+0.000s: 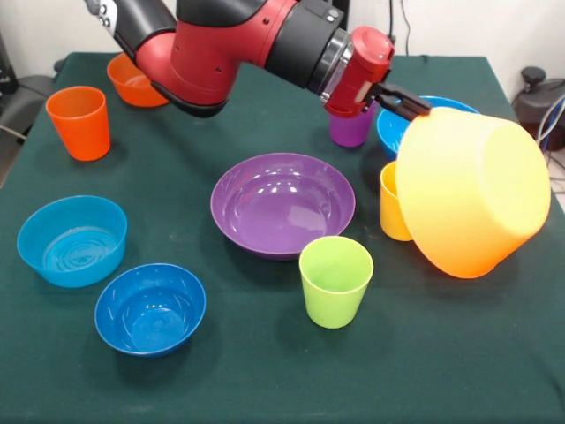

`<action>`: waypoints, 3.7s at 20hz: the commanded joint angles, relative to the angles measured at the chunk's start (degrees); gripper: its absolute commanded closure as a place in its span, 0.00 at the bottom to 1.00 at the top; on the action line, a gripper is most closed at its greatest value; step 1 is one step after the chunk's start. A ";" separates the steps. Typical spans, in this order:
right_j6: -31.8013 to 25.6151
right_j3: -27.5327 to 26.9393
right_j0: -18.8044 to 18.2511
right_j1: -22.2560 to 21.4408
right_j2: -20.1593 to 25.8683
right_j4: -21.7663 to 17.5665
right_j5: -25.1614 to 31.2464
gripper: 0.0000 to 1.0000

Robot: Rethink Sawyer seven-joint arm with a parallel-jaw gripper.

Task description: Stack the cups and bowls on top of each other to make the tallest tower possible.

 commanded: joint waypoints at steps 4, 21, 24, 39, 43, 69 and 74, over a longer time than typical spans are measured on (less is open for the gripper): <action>-20.36 -9.39 0.84 1.98 -5.29 -0.01 6.07 0.00; -17.10 -8.41 2.60 -3.37 -6.00 -3.29 4.20 0.00; -14.16 -7.65 4.25 -8.31 -7.10 -5.53 2.97 0.00; -12.82 -8.33 6.10 -15.18 -9.98 -5.69 3.14 0.00; -12.50 -8.26 6.45 -16.16 -10.08 -5.46 3.27 0.00; 18.92 3.92 24.89 -43.73 -12.20 2.65 -13.38 0.00; 23.30 5.70 30.83 -48.71 -15.29 7.18 -16.43 0.00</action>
